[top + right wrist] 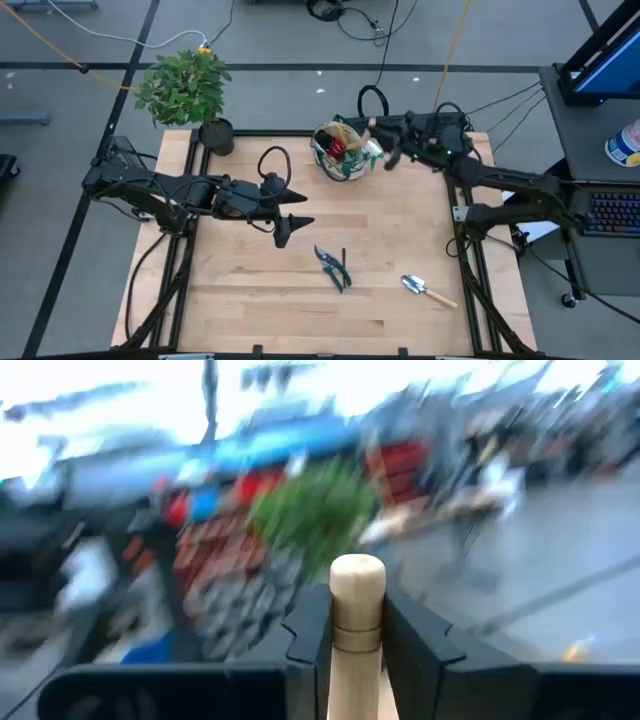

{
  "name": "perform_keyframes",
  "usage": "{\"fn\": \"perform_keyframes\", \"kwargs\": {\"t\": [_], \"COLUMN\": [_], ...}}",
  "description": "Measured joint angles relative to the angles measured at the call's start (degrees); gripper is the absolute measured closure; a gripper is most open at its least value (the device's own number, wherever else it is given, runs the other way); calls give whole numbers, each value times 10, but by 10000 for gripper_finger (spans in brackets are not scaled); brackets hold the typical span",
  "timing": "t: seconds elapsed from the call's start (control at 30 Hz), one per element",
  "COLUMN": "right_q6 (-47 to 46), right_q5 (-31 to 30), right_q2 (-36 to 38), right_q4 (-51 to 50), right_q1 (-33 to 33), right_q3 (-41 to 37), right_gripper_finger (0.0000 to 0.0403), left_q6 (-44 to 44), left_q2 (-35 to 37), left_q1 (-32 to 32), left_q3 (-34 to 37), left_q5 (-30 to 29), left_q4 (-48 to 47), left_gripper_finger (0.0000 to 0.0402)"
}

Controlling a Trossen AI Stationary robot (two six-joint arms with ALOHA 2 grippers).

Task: Pick & Place Garden tools in Gardening bag
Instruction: Put the hand rake into the gardening bag

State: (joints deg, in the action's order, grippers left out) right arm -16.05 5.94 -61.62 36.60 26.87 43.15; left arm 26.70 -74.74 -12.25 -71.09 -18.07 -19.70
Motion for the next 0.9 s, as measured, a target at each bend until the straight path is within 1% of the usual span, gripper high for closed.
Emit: {"fn": "perform_keyframes", "kwargs": {"t": [0.13,0.23,0.33,0.47,0.6,0.73,0.8,0.9], "right_q6": [4,3,4,17,52,110,134,169], "right_q5": [-84,-107,-107,-107,-104,-102,-84,-73], "right_q2": [-81,-155,-218,-273,-295,-296,-296,-296], "right_q4": [144,229,257,256,232,124,73,30], "right_q1": [0,2,10,23,31,30,27,18], "right_q3": [1,5,20,47,75,103,117,132], "right_gripper_finger": [345,345,345,345,342,343,343,339], "left_q6": [0,0,4,6,8,8,6,6], "left_q2": [0,0,0,0,0,0,0,0], "left_q1": [0,0,0,-1,-3,-3,-3,-1], "left_q3": [0,0,0,0,0,0,0,0], "left_q5": [0,0,0,1,2,2,2,2], "left_q4": [0,0,0,0,-1,-2,-2,-2], "left_gripper_finger": [96,96,96,96,96,96,96,96]}}
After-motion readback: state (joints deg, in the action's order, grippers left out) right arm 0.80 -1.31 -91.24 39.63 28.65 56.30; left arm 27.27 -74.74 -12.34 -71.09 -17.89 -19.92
